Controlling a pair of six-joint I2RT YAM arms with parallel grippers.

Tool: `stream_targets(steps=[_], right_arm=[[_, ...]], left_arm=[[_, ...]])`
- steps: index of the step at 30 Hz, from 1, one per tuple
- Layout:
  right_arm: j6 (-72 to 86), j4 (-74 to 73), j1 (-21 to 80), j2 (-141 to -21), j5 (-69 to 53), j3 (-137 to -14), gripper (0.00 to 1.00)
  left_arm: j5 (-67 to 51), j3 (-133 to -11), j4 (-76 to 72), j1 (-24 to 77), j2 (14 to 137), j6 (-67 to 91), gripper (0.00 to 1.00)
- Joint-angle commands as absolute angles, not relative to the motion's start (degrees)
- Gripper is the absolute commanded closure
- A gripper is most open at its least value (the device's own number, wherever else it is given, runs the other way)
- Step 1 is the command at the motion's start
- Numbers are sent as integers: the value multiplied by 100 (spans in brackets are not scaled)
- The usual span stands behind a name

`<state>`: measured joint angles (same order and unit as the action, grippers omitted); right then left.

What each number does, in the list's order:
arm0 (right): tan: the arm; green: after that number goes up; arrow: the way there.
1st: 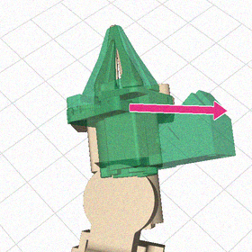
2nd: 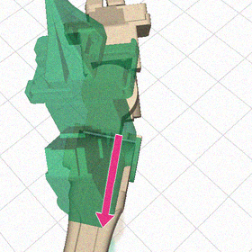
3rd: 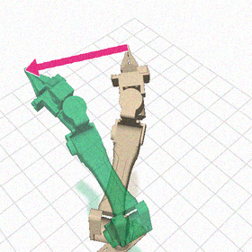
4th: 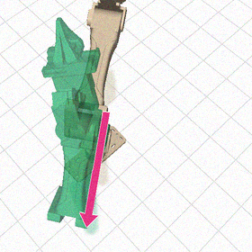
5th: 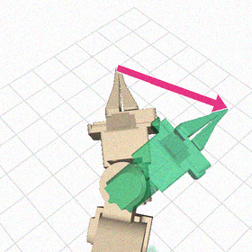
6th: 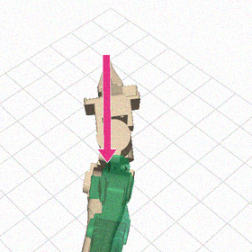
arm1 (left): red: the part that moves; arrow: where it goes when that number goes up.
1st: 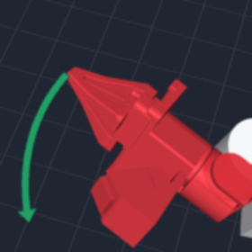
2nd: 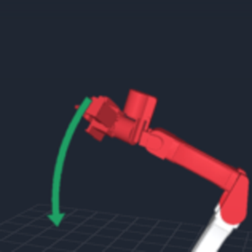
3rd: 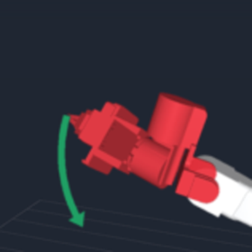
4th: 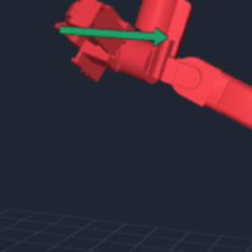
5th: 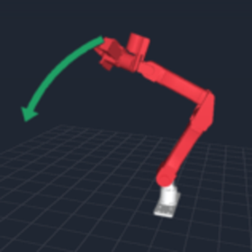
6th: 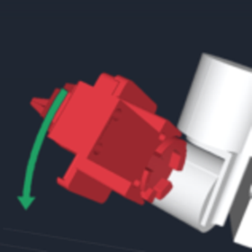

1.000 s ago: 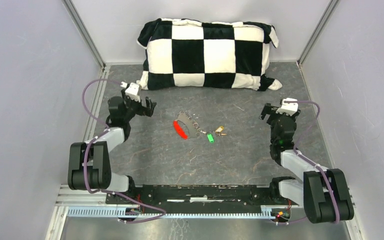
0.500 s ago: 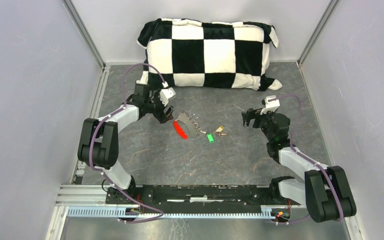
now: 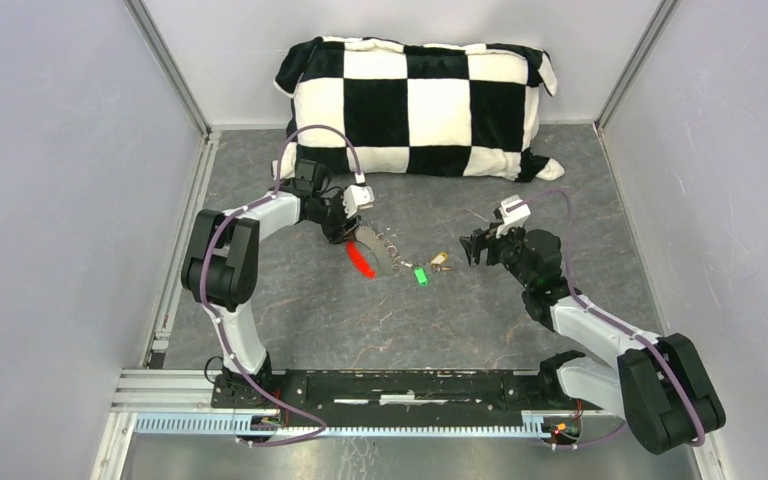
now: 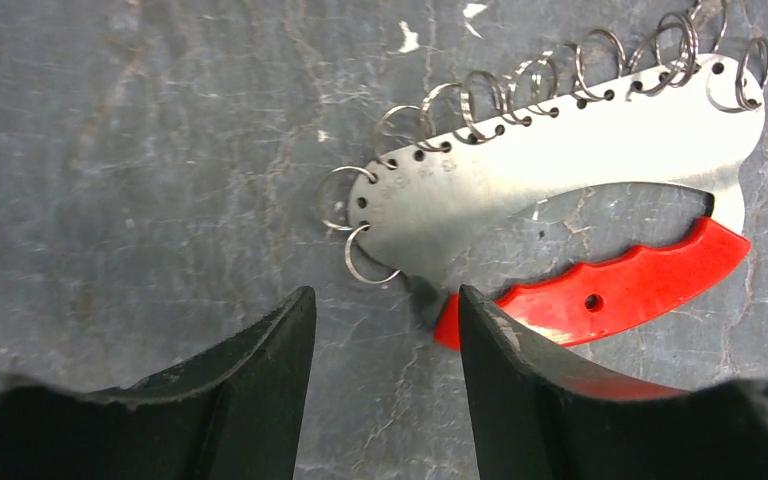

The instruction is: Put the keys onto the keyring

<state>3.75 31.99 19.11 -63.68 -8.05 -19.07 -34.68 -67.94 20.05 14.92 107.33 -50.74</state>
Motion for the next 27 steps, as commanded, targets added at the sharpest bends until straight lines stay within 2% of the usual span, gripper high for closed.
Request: stream_targets(steps=[1,5,10,14,15,21,27], right_arm=[[258,3235,2010,-6369,-976,-2204,15],[248,3192,2107,-6533,-1141,-2290,18],[182,3099,2347,-6712,-1360,-2413,22],[111,2918,2833,-7070,-1454,-2669,26],[119,2894,2966,-7204,-1437,-2728,27],[233,2971,3753,-7868,-1352,-3114,32],[272,3243,3894,-7940,-1503,-3240,33]], left_arm=[[-3554,-6990,2183,1619,10972,-5449,40],[-3574,-7036,2182,1680,11071,-5422,46],[-3507,-7097,2182,1739,11150,-5326,70],[-3467,-7078,2250,1749,11069,-5239,94],[-3445,-7061,2250,1749,11046,-5209,97],[-3607,-6948,2399,1748,10900,-4966,98],[-3816,-6834,2348,1749,10639,-4712,98]])
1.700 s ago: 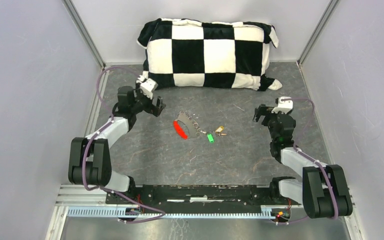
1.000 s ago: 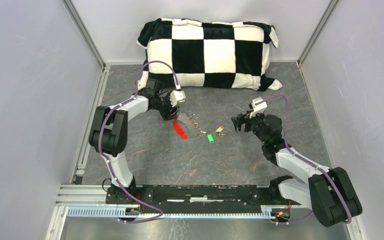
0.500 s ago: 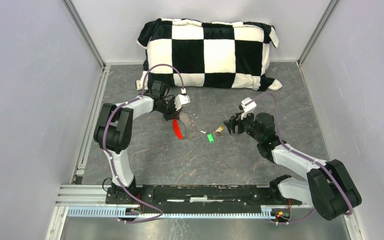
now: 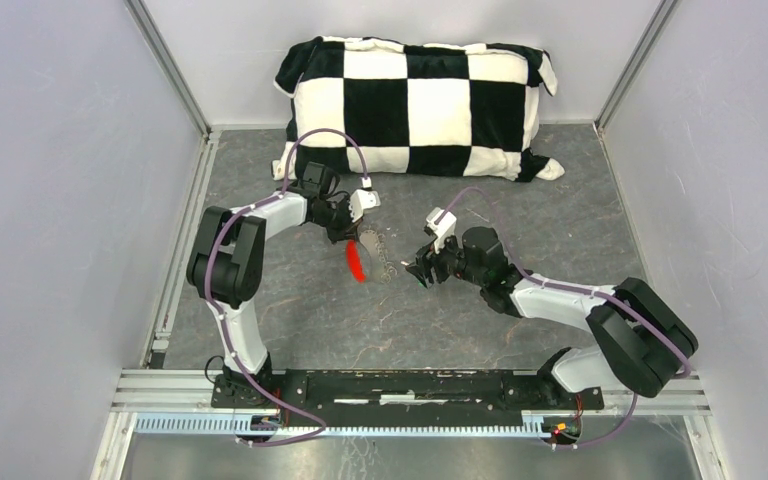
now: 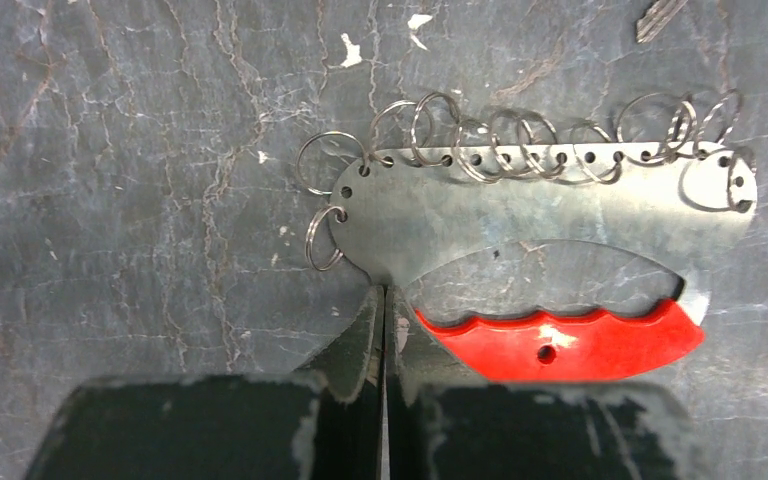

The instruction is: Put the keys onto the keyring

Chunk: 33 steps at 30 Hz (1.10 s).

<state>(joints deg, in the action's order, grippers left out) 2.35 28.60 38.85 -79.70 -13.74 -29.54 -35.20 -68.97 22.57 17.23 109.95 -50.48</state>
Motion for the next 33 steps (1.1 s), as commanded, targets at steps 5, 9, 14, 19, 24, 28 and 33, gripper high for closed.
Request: stream_targets(steps=[5,9,14,19,24,28,33], right_arm=[[63,3164,3895,-7812,-1662,-3383,32],[46,3123,3896,-7722,-1720,-3376,32],[52,3107,3883,-7662,-1779,-3325,29],[79,3196,3879,-7616,-1826,-3188,28],[175,3294,3885,-7586,-1913,-3060,28],[205,3322,3885,-7607,-1938,-3033,29],[217,3300,3891,-7609,-1973,-3008,30]], left_arm=[[-3920,-6752,1986,1749,10515,-4253,98],[-3932,-6774,1786,1749,10528,-3940,96],[-3872,-6886,1901,1767,10709,-3961,41],[-3653,-7119,1861,1820,11025,-3750,38],[-3568,-7341,1889,1836,11173,-3737,43],[-3603,-7575,2166,1845,11369,-3836,57],[-3677,-7614,2342,1846,11403,-3947,81]])
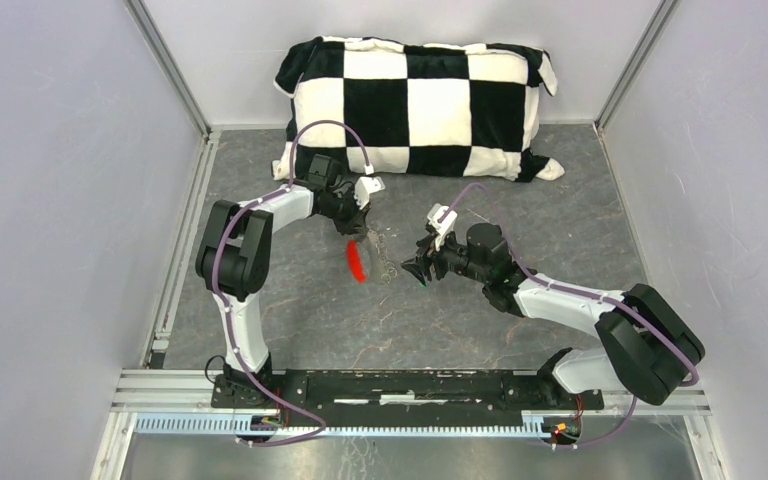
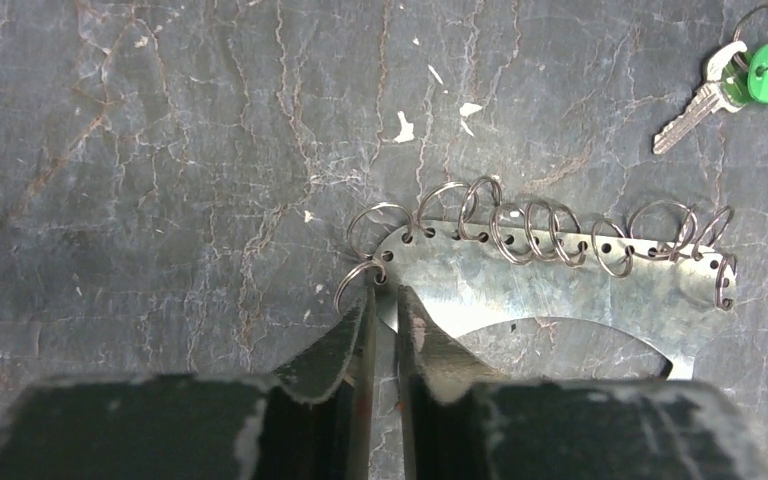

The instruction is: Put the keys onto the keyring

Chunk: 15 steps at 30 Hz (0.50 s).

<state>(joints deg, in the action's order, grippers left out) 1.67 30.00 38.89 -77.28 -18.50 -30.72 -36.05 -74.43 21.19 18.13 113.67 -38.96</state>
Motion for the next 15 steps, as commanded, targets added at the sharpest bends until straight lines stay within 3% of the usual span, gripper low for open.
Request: stream_targets(steps=[1,7,15], right_arm=[[219,3296,3884,-7603,-1974,-3006,31],[197,3257,3874,-7578,-1943,-3062,31],[300,3308,3798,-7505,-2024,-3077,36]], left_arm=[[-3685,-7605,2360,1850,11400,-3966,85],[-3676,-7559,2427,1879,11391,-4033,97],[-3617,-7582,2197,1890,11149,-3861,98]])
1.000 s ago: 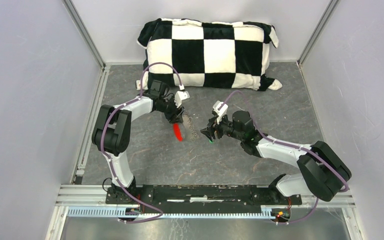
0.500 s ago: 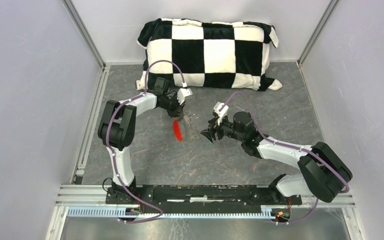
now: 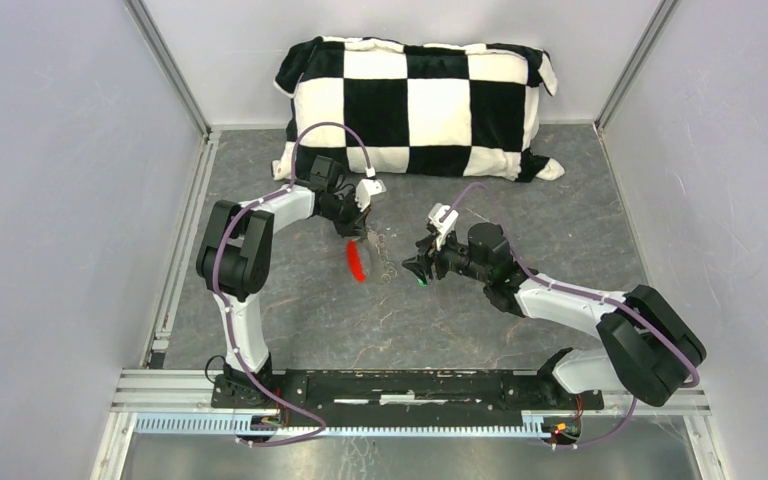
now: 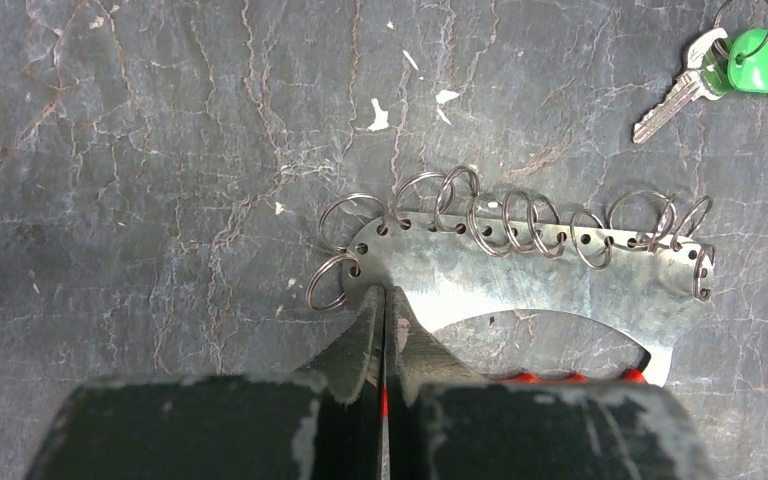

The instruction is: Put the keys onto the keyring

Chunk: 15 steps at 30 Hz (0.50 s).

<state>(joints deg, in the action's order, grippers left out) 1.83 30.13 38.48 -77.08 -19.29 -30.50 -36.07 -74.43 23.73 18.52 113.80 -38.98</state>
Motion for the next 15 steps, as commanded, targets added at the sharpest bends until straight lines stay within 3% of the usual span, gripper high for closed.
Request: stream_targets(steps=[1,4,5,6,9,11,15], right_arm=[[328,3337,3788,-7487,-2032,-3064,37],[362,3366,3766,-7406,-2074,-3012,37],[360,3374,3744,-7380,-2089,-2998,36],[373,3390,3732,-7368,-2100,-2984,35],[398,3427,3725,-7360,-2191,-2955,34],[438,3475,3720,-7390,-2250,-2937,34],[543,3610,3718,-7458,-2353,-2902,34]], left_arm=[[-3621,-7593,2194,1893,11132,-3850,98],[-3612,-7605,2202,1896,11104,-3838,98],[-3592,-7589,2198,1897,11093,-3885,86],[-3576,-7558,2198,1898,11072,-3993,64],[-3527,-7502,2202,1894,11017,-4356,34],[-3482,-7547,2268,1911,11026,-4628,26],[-3353,-7911,2624,1933,11271,-5134,25]])
